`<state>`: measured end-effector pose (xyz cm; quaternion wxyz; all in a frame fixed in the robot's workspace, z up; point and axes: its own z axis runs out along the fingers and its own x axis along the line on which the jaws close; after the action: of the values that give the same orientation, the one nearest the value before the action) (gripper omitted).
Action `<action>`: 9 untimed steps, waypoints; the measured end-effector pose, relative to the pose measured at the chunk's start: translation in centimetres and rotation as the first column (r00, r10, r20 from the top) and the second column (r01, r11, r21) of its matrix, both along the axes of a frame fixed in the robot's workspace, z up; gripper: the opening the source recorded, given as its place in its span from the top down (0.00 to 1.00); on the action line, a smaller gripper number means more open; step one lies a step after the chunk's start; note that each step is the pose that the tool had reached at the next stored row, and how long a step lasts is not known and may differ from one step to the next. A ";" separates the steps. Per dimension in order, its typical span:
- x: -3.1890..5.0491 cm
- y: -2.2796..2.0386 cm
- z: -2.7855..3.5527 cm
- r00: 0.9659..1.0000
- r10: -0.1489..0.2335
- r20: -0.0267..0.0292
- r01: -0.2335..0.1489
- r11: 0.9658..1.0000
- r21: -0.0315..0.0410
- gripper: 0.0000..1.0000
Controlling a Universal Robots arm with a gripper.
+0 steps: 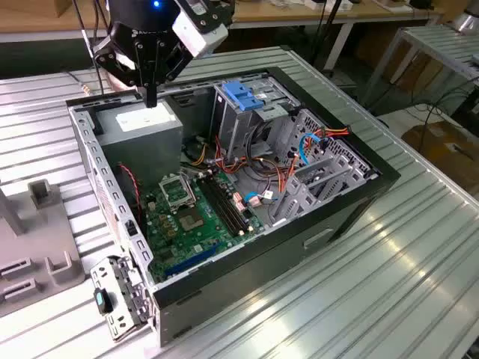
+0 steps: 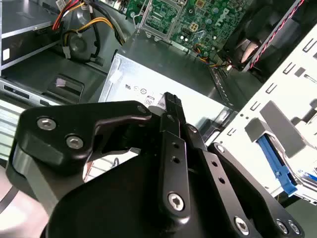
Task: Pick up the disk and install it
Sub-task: 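Reach for the disk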
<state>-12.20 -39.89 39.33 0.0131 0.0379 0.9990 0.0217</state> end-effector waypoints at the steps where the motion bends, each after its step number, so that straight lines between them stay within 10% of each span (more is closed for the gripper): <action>1: 0.00 0.00 0.00 1.000 0.000 0.000 0.000 1.000 0.000 0.89; 9: 0.00 0.00 0.00 1.000 0.000 0.000 0.000 1.000 0.000 0.89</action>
<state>-12.20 -39.89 39.33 0.0131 0.0378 0.9990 0.0217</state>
